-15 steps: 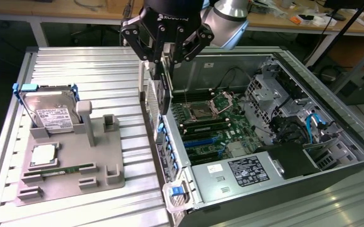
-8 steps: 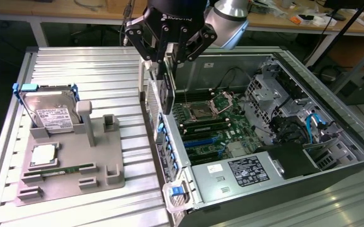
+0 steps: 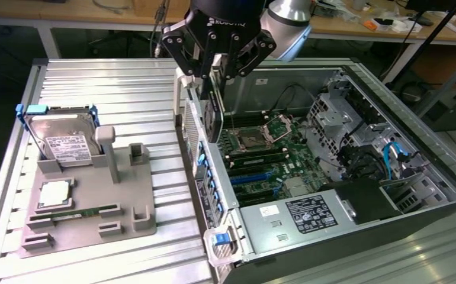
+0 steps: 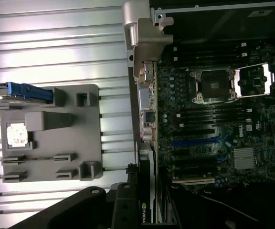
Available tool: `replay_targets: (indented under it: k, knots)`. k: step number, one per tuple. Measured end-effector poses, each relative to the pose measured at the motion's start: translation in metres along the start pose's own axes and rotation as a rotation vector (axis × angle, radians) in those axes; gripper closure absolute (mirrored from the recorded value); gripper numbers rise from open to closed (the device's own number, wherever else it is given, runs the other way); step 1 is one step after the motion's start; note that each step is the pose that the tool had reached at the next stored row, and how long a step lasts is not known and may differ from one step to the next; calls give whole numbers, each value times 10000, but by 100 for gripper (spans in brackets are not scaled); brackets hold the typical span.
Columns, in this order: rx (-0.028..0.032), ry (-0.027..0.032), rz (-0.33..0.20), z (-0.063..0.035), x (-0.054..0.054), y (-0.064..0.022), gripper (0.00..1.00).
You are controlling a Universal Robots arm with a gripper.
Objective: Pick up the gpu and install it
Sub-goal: 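Pick up the gpu and move the gpu toward the slot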
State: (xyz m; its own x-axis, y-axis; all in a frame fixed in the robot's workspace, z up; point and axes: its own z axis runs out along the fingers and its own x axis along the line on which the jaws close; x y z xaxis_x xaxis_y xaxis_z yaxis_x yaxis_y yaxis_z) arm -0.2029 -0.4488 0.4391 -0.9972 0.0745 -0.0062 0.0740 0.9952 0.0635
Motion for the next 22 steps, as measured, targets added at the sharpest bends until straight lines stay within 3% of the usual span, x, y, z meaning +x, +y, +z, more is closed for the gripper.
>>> replay_targets:
  k: [22]
  knots:
    - [4, -1, -1, 3, -11, 39, 73]
